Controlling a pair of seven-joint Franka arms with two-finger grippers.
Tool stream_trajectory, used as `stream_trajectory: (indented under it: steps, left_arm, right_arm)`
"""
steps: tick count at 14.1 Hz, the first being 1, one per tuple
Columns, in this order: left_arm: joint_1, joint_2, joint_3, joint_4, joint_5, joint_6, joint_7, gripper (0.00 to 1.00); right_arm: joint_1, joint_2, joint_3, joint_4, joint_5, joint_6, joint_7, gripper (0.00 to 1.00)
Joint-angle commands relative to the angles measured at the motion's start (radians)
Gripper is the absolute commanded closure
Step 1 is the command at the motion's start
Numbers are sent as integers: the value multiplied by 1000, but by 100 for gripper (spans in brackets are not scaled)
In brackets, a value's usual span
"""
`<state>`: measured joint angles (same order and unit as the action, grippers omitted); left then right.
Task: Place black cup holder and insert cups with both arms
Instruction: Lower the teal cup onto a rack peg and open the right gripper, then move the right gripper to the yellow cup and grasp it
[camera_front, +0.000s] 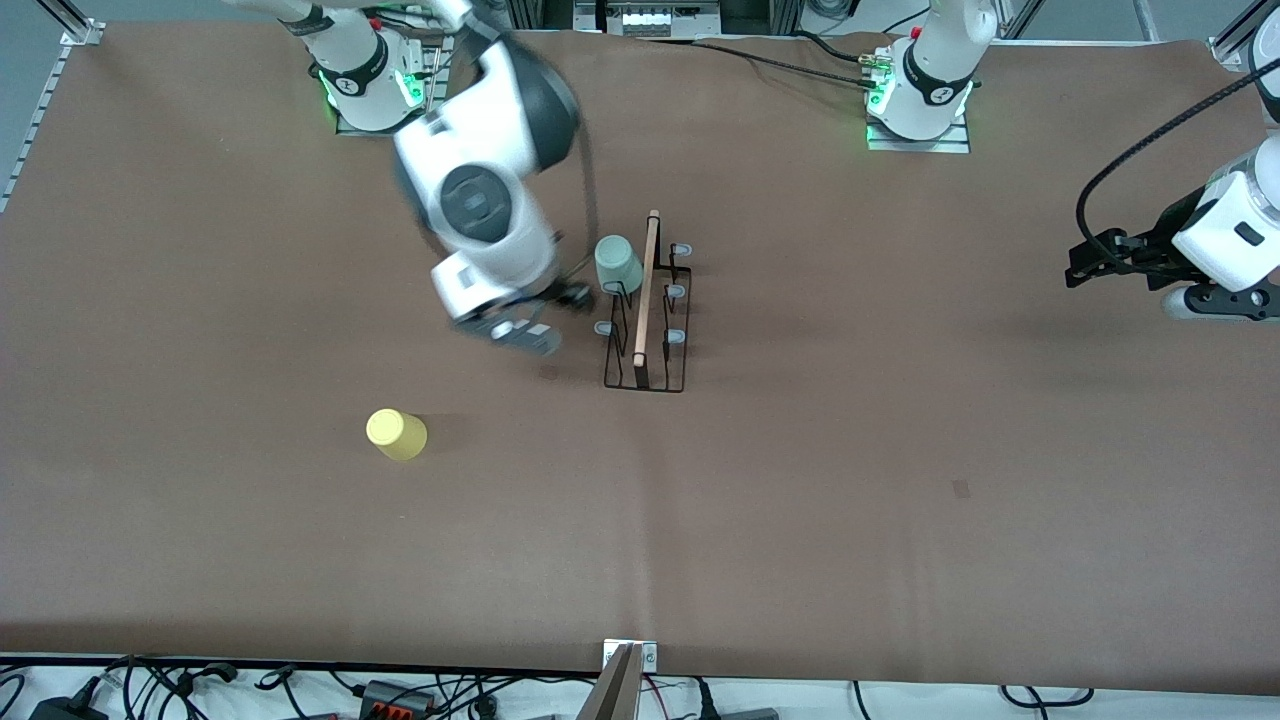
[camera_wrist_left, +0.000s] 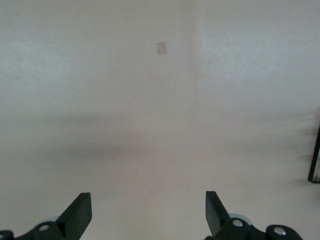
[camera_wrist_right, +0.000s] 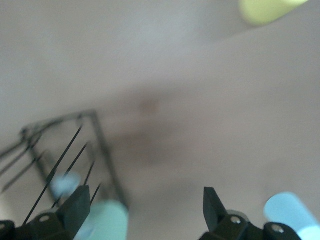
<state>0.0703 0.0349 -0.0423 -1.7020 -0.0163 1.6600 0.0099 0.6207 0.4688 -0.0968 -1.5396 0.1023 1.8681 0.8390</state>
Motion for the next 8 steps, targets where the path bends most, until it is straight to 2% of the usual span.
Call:
stream_trajectory:
  steps: [1, 4, 8]
  left_arm:
    - [2, -15, 1, -8, -24, 7, -33, 0]
    - [3, -15, 9, -10, -22, 6, -114, 0]
    - [2, -20, 7, -8, -8, 1, -100, 0]
  right_arm:
    - [-119, 65, -1, 27, -22, 34, -56, 0]
    - [-261, 158, -1, 85, -16, 114, -254, 0]
    - [-337, 256, 2, 151, -10, 163, -472, 0]
